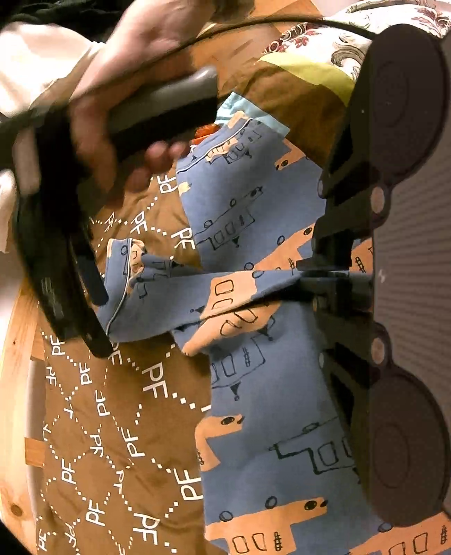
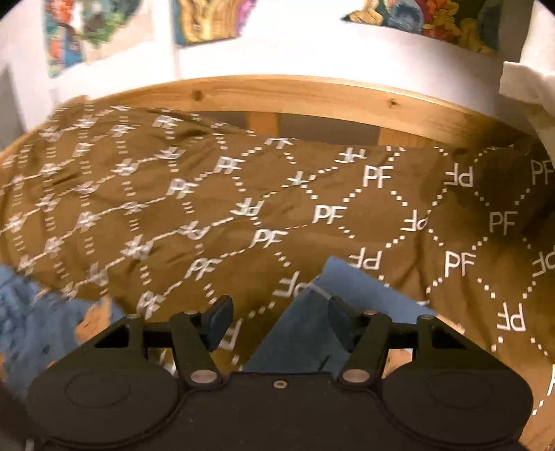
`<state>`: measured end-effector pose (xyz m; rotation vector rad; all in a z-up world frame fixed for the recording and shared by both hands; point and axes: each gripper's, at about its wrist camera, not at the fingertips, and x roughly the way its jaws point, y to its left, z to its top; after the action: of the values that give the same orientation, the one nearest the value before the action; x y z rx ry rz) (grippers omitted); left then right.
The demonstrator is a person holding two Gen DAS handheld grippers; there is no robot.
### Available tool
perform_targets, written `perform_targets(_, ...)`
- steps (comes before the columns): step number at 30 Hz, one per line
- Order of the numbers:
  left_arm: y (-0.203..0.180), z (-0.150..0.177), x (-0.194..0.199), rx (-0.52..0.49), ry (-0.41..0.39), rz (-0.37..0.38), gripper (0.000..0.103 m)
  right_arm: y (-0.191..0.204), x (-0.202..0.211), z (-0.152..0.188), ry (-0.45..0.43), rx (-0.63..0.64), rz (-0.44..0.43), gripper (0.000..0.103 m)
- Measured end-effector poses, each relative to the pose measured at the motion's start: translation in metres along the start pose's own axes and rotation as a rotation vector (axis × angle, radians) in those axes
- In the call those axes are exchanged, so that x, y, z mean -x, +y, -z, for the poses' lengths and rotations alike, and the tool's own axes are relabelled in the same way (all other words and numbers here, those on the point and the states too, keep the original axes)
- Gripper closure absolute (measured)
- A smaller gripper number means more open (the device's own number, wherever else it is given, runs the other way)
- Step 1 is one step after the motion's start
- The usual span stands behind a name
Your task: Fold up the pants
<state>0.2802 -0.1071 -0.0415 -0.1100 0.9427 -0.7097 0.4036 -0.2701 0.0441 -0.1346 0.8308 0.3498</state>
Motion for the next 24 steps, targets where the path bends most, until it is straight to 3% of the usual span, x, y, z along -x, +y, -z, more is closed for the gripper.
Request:
perform_targets(4, -0.003, -0.001, 0.002, -0.01, -0.001, -0.013, 0.1, -0.001, -0.027, -0.007, 0.09, -0.064, 0.028, 0.04)
perform_targets(5, -0.004, -0.001, 0.002, -0.013, 0.0, -0.018, 0.101, -0.003, -0.031, -0.006, 0.107, -0.091, 0.024, 0.044)
perform_targets(6, -0.004, -0.001, 0.003, -0.015, 0.0, -0.02, 0.101, -0.005, -0.035, -0.005, 0.125, -0.111, 0.025, 0.05)
perform_targets(8, -0.004, -0.001, 0.004, -0.014, -0.003, -0.028, 0.102, -0.006, -0.038, -0.002, 0.129, -0.104, 0.077, 0.089)
perform_targets(11, -0.002, -0.001, 0.008, -0.018, -0.01, -0.036, 0.102, -0.018, -0.032, 0.001, 0.11, -0.164, 0.069, 0.101)
perform_targets(14, -0.007, -0.002, 0.014, -0.056, -0.024, -0.054, 0.102, -0.03, -0.014, 0.009, 0.051, -0.208, 0.045, 0.102)
perform_targets(18, -0.025, 0.001, 0.021, -0.173, -0.04, -0.079, 0.102, -0.051, 0.045, 0.03, -0.076, -0.265, -0.008, 0.102)
perform_targets(21, -0.046, 0.007, 0.022, -0.309, -0.048, -0.098, 0.103, -0.07, 0.101, 0.06, -0.186, -0.319, 0.007, 0.102)
perform_targets(24, -0.066, 0.015, 0.018, -0.435, -0.045, -0.098, 0.103, -0.086, 0.14, 0.101, -0.24, -0.427, 0.037, 0.102)
